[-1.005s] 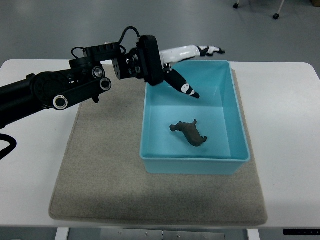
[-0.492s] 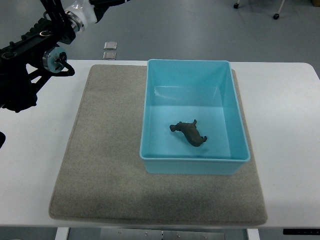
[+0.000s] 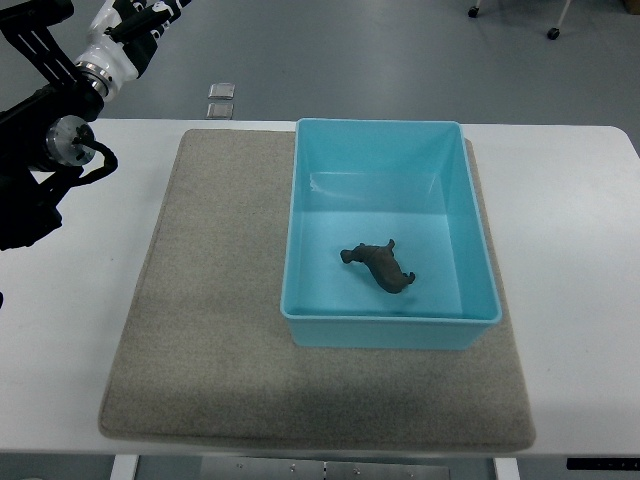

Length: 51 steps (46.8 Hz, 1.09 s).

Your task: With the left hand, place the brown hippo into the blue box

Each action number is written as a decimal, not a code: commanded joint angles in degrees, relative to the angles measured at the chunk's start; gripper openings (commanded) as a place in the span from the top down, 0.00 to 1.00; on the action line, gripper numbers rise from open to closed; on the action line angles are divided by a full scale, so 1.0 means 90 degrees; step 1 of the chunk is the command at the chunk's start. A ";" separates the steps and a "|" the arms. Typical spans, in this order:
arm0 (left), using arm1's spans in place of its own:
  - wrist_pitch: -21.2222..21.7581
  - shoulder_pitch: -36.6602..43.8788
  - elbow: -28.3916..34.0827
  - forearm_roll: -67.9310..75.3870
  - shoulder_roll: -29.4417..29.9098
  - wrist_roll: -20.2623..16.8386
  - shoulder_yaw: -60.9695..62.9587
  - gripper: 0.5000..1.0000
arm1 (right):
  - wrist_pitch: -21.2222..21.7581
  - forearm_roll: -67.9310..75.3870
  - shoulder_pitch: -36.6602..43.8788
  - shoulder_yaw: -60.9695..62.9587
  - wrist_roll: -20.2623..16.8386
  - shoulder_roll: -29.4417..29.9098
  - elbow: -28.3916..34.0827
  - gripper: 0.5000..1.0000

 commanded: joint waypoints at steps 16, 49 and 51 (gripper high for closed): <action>0.0384 0.0302 0.0250 -0.0027 -0.0058 0.0400 -0.0369 0.01 | 0.0000 0.0002 -0.0003 0.0000 0.0000 0.0000 0.0001 0.13; 0.0277 0.0732 0.0192 -0.0008 -0.0048 0.0547 -0.1024 0.01 | 0.0000 0.0002 0.0007 0.0000 0.0000 0.0000 0.0001 0.13; 0.0267 0.0742 0.0192 -0.0008 -0.0048 0.0547 -0.1063 0.01 | 0.0000 0.0002 0.0007 0.0000 0.0000 0.0000 0.0001 0.13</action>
